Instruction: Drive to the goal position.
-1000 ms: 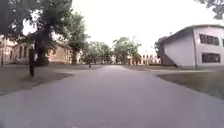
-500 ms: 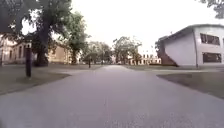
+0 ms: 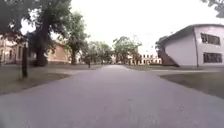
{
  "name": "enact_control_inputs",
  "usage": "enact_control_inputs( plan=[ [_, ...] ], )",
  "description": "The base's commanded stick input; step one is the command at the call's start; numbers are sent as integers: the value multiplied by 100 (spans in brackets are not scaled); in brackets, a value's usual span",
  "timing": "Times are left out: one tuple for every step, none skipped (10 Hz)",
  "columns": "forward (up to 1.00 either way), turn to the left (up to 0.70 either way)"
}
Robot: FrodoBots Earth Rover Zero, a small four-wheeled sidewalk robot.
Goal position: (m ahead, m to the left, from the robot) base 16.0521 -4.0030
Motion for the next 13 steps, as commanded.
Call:
enact_control_inputs(
  plan=[
    [45,0],
    [45,0],
    [45,0],
    [45,0],
    [45,0],
    [45,0],
    [45,0],
    [45,0],
    [45,0],
    [45,0],
    [45,0],
    [45,0],
    [45,0]
  ],
)
